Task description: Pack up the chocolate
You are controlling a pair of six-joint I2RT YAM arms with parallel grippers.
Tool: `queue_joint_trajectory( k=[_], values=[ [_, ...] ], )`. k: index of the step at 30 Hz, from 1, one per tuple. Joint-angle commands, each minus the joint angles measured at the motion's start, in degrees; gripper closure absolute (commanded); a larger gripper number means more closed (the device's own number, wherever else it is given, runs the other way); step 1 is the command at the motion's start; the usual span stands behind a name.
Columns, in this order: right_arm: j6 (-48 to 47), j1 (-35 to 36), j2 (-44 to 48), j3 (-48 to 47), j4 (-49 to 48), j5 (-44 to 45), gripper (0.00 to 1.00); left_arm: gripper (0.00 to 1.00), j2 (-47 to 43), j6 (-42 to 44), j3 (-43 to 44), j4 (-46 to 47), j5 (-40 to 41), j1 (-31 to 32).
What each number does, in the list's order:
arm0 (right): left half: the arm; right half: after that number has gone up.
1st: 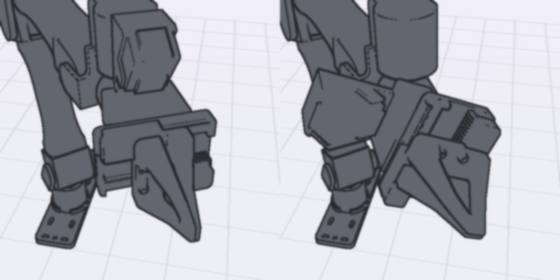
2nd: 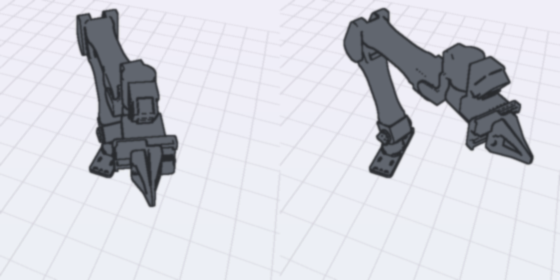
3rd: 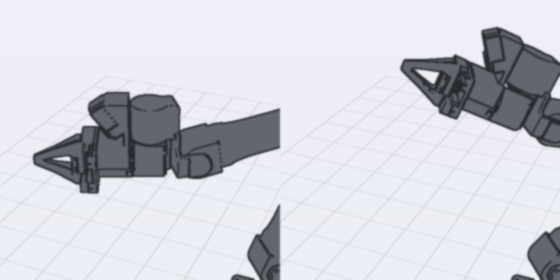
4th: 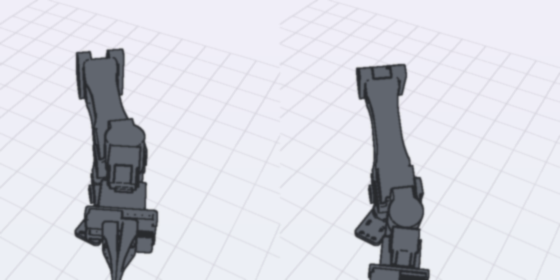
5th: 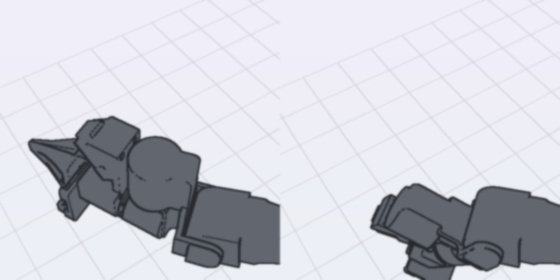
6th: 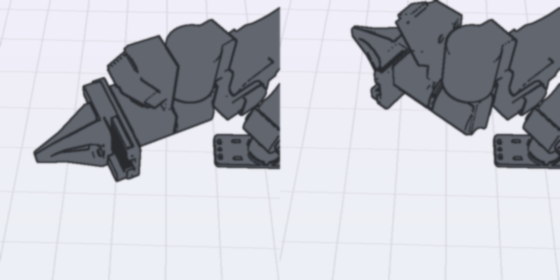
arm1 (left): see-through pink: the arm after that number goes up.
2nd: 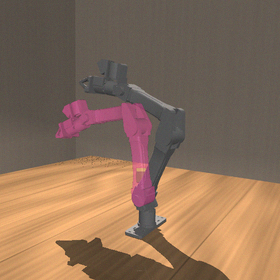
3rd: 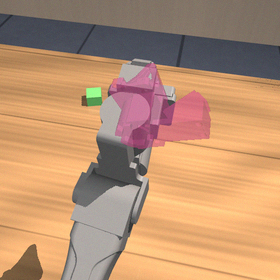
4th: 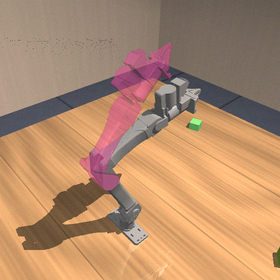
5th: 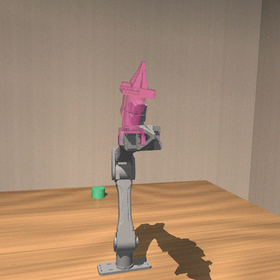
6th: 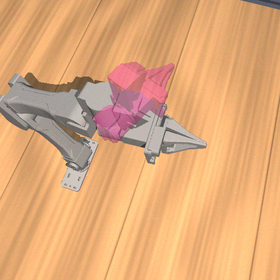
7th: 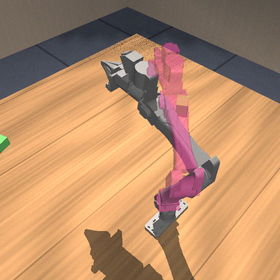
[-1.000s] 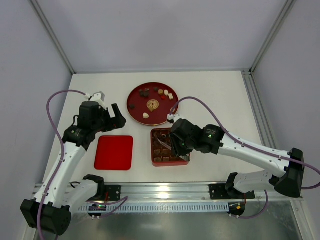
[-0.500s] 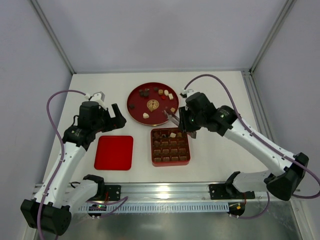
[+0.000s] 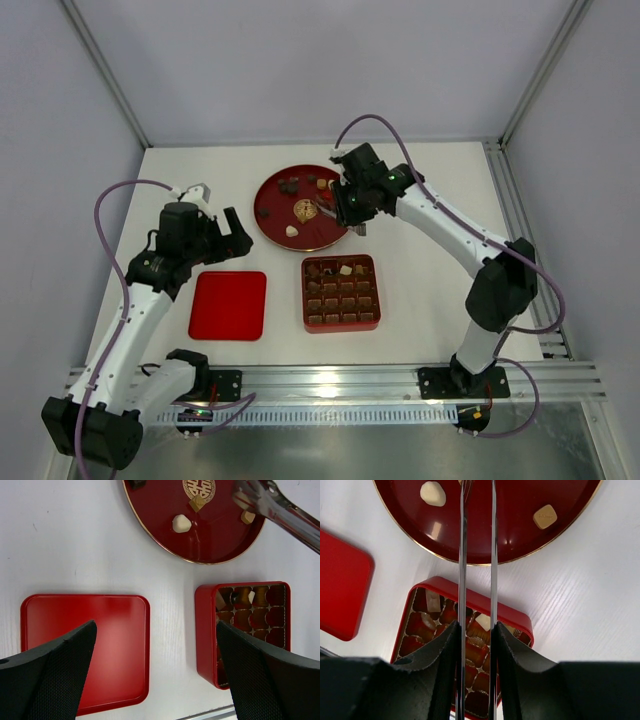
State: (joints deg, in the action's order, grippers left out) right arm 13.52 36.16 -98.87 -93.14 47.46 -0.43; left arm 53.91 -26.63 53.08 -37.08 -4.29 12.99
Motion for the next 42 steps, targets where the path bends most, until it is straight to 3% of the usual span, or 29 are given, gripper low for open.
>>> queue_joint_trajectory(
  k=[1,17,42],
  values=[
    [-1.7,0.0,-2.3,-5.0,-1.1,-3.3,0.64,0.00,0.2,0.0,-0.2,0.8,-1.0,-0.2],
    [-3.6,3.2,-10.4,-10.7,0.6,-0.6,0.60,0.00,0.7,0.0,-0.2,1.0,-1.1,-0.2],
    [-4.8,3.5,-13.9,-11.2,1.7,2.1,0.60,0.00,0.7,0.1,-0.2,0.9,-1.1,-0.2]
  ],
)
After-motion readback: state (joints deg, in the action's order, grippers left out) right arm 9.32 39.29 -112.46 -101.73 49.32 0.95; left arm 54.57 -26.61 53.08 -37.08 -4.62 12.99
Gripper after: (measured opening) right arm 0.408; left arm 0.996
